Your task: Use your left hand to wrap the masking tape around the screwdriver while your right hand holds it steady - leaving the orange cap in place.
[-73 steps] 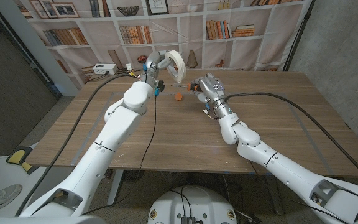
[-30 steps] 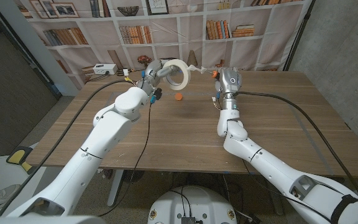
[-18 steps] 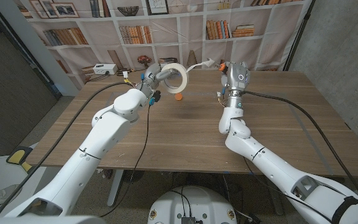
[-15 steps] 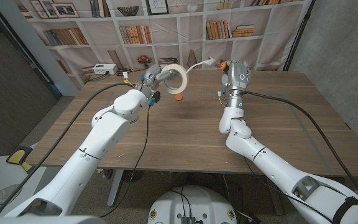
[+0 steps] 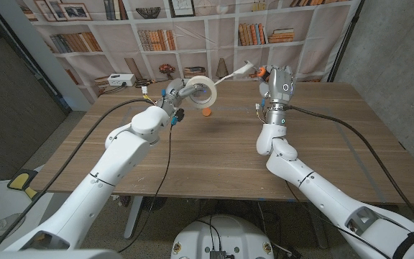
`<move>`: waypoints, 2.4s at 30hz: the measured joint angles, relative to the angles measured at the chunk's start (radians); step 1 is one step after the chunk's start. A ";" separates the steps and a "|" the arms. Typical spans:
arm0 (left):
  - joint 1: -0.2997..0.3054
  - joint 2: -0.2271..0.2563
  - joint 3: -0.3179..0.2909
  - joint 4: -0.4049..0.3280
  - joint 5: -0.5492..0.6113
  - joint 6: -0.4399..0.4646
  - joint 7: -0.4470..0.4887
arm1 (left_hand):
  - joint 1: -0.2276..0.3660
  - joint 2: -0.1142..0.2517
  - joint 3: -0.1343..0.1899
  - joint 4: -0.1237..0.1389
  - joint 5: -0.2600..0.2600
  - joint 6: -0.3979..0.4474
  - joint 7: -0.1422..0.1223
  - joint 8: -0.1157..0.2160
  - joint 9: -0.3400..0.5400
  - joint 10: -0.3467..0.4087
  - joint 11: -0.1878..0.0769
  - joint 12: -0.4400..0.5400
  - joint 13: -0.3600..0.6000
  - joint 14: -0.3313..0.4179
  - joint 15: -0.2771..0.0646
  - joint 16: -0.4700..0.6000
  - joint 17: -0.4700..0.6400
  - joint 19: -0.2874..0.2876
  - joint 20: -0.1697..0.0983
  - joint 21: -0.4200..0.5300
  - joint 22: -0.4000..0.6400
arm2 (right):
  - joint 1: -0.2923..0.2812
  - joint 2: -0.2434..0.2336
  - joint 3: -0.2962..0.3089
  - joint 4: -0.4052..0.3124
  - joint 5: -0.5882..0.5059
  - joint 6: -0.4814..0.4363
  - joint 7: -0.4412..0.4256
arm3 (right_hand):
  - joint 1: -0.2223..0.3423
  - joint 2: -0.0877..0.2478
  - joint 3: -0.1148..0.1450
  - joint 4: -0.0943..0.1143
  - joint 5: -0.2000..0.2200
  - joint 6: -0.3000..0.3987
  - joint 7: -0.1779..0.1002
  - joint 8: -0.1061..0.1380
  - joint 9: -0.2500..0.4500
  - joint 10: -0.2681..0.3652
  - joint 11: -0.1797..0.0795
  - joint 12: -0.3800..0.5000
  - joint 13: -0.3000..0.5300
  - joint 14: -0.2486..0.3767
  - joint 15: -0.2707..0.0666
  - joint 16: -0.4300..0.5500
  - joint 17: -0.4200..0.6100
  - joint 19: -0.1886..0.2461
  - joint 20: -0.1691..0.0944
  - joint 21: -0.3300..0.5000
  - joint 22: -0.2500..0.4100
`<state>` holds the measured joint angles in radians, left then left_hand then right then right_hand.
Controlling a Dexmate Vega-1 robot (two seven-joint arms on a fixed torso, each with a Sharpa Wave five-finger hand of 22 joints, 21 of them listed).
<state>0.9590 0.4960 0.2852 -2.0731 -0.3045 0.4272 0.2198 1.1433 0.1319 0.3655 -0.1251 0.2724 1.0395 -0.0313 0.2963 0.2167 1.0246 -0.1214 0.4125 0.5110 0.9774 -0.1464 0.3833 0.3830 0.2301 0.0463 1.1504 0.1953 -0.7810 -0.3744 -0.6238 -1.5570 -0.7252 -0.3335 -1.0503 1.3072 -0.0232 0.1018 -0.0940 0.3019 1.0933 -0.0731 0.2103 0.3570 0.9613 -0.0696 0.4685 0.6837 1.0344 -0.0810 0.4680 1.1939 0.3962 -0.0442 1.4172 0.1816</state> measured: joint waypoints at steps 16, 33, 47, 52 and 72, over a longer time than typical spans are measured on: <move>0.023 0.029 0.018 -0.052 0.118 0.052 0.081 | 0.006 0.001 -0.001 0.001 0.000 0.000 0.003 0.001 0.000 0.000 0.000 -0.005 0.000 0.000 0.000 0.000 0.000 0.000 0.000 0.004 0.000 | -0.053 -0.137 0.009 -0.140 -0.072 0.081 0.132 | 0.011 0.000 -0.001 -0.001 0.000 0.000 0.000 -0.004 0.000 0.000 0.000 0.000 0.005 0.000 0.000 -0.001 0.000 0.000 0.000 0.000 0.000; 0.039 0.070 0.060 -0.118 0.298 0.160 0.119 | 0.006 0.001 -0.004 -0.002 0.000 -0.002 0.005 -0.001 -0.001 0.000 0.000 -0.012 0.015 0.000 0.000 -0.008 0.005 -0.005 0.005 0.007 0.000 | -0.115 -0.238 0.037 -0.239 -0.177 0.098 0.333 | 0.014 0.002 -0.004 0.001 0.000 0.000 0.000 -0.007 -0.005 0.004 -0.004 -0.008 0.006 0.000 0.000 -0.008 0.000 0.000 0.000 0.000 0.000; -0.054 0.135 0.169 -0.192 0.471 0.415 0.067 | 0.006 0.002 -0.008 0.002 0.000 -0.002 0.005 -0.008 0.000 0.000 0.000 -0.016 0.015 0.000 0.000 -0.027 0.002 -0.016 0.016 0.011 0.000 | -0.121 -0.288 0.041 -0.265 -0.225 0.124 0.553 | 0.014 0.002 -0.008 0.003 0.000 -0.004 -0.004 -0.007 -0.004 0.002 -0.006 -0.008 0.009 0.000 0.000 -0.009 0.000 0.000 0.000 0.000 0.000; -0.108 0.162 0.233 -0.202 0.544 0.519 0.024 | 0.003 0.004 -0.008 0.002 0.000 -0.002 0.005 -0.008 0.000 0.000 0.000 -0.023 0.028 0.000 0.000 -0.029 -0.003 -0.016 0.016 0.011 0.000 | -0.117 -0.301 0.040 -0.272 -0.234 0.132 0.623 | 0.013 0.003 -0.008 0.003 0.000 -0.004 -0.004 -0.007 -0.009 0.002 -0.006 -0.008 0.009 0.000 0.000 -0.009 0.000 0.000 0.000 0.000 0.000; -0.415 0.266 0.564 -0.183 0.717 0.838 -0.246 | 0.003 0.004 -0.011 0.006 0.000 0.000 0.007 -0.019 -0.005 0.000 0.000 -0.036 0.021 0.000 0.000 -0.044 -0.007 -0.022 0.022 0.011 -0.005 | -0.065 -0.330 0.003 -0.273 -0.281 0.152 0.922 | 0.013 0.003 -0.012 0.004 0.000 -0.004 -0.004 -0.007 -0.009 -0.002 -0.009 -0.017 0.009 -0.002 -0.002 -0.014 0.000 -0.011 0.000 0.000 0.000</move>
<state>0.5438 0.7621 0.8496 -2.2557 0.4124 1.2649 -0.0263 1.1461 0.1358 0.3550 -0.1194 0.2723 1.0391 -0.0241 0.2769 0.2119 1.0245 -0.1215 0.3769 0.5320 0.9773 -0.1464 0.3398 0.3755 0.2081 0.0683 1.1617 0.1904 -0.8459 -0.7044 -0.6207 -1.8304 -1.0059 -0.1820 -0.1281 1.3197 -0.0199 0.0894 -0.0896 0.3019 1.0894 -0.0767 0.2030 0.3479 0.9594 -0.0790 0.4510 0.6928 1.0324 -0.0831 0.4545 1.1941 0.3853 -0.0443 1.4171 0.1818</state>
